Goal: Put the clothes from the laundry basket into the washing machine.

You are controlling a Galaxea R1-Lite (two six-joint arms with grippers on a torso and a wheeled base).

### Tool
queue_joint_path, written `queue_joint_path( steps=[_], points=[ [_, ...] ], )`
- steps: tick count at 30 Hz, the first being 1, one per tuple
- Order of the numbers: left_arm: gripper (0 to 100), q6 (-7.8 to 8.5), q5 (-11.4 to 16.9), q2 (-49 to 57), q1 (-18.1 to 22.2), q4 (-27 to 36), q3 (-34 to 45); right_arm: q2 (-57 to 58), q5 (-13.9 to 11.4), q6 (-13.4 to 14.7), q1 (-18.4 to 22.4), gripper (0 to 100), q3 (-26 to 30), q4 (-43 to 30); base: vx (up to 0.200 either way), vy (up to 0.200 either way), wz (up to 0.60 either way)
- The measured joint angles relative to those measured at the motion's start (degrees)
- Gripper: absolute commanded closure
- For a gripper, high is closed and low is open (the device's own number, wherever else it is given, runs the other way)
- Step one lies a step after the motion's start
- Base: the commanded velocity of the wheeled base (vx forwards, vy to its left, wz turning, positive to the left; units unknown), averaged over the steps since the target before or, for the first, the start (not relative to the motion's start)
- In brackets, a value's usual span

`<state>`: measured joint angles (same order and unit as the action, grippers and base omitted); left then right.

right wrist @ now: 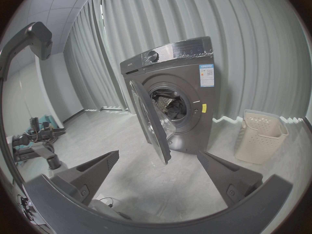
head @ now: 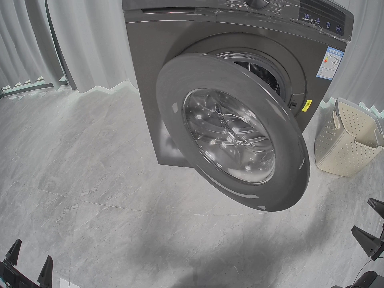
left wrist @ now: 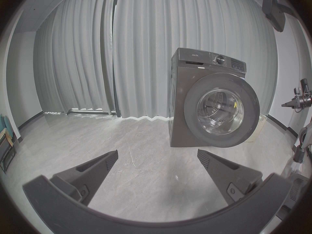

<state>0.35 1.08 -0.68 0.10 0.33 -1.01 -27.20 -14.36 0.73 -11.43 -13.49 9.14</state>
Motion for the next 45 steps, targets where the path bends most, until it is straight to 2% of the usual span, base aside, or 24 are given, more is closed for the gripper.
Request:
queue_joint_path(
  steps=[7,16,22,27,31,35,41,45],
  points=[
    [0,0.09,0.09,0.00,-0.02,0.00,0.00,-10.67,-1.01,-0.27,-5.51,0,-5.94,1.55,0.000,0.000,0.00],
    [0,0.13,0.06,-0.05,-0.02,0.02,0.00,-26.08,0.11,0.17,-10.19,0,-10.07,10.91,0.000,0.000,0.00],
    [0,0.13,0.06,-0.06,-0.02,0.05,0.00,-35.15,2.44,0.93,-13.97,0,-10.92,18.09,0.000,0.000,0.00],
    [0,0.11,0.04,-0.06,0.00,0.10,0.00,-40.30,4.86,1.72,-15.41,0,-12.82,18.77,0.000,0.000,0.00],
    [0,0.09,0.06,-0.06,-0.05,0.10,0.00,-42.67,7.72,3.10,-14.93,0,-14.53,19.83,0.000,0.000,0.00],
    [0,0.11,0.06,-0.09,-0.05,0.11,0.00,-44.04,10.13,3.83,-12.13,0,-15.85,21.57,0.000,0.000,0.00],
    [0,0.16,0.06,-0.09,-0.05,0.11,0.00,-45.11,11.13,3.75,-4.19,0,-16.52,24.43,0.000,0.000,0.00],
    [0,0.16,0.04,-0.11,-0.02,0.10,0.00,-45.48,11.13,3.73,-1.44,0,-16.02,25.50,0.000,0.000,0.00]
  ],
)
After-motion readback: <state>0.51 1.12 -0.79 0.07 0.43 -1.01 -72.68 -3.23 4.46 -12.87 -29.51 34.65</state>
